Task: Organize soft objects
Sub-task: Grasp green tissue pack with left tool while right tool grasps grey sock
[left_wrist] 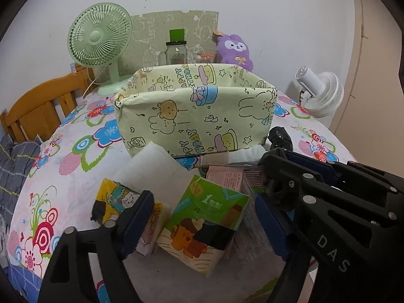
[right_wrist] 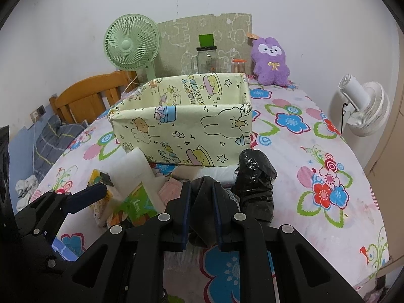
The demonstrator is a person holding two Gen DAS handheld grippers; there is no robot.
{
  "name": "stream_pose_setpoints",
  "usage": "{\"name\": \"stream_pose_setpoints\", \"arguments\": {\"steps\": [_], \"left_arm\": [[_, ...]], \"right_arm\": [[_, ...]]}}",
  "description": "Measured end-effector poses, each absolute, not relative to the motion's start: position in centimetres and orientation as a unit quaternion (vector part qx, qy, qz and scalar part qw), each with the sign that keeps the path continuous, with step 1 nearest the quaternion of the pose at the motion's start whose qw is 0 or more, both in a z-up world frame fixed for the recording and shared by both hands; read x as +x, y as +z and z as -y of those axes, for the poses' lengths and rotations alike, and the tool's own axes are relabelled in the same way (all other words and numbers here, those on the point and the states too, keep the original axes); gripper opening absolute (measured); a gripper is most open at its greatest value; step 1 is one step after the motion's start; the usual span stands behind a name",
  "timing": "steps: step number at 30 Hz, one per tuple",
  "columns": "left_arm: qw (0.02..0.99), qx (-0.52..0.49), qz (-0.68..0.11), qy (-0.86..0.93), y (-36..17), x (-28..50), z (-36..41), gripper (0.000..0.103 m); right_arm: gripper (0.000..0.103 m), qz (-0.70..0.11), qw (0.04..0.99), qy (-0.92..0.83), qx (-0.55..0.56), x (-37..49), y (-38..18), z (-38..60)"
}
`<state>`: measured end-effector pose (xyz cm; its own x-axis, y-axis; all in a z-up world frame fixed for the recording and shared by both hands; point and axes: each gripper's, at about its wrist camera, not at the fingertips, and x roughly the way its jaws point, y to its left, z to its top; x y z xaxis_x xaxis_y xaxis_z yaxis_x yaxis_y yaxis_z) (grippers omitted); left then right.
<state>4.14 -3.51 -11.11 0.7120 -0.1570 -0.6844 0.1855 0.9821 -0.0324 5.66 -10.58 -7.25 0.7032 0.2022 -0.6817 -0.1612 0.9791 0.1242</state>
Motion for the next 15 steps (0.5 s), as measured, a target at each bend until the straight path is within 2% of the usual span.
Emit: {"name": "stream_pose_setpoints", "arguments": {"steps": [3, 7, 15], "left_arm": [[0.923, 0.017, -0.373, -0.093, -11.42, 4.54, 3.43, 0.071], [0.921, 0.016, -0.375, -0.100, -11.61, 4.87, 3.62, 0.053], [0.922, 0.008, -0.371, -0.109, -11.38, 5.20, 3.65, 0.046]], "right_arm": [[0.019, -0.376, 0.921, 0.100, 0.027, 5.93, -7.45, 10.33], [0.019, -0.379, 0.920, 0.101, 0.025, 6.21, -7.64, 10.14], [0.019, -0.381, 0.919, 0.101, 0.024, 6.51, -7.68, 9.89]]}}
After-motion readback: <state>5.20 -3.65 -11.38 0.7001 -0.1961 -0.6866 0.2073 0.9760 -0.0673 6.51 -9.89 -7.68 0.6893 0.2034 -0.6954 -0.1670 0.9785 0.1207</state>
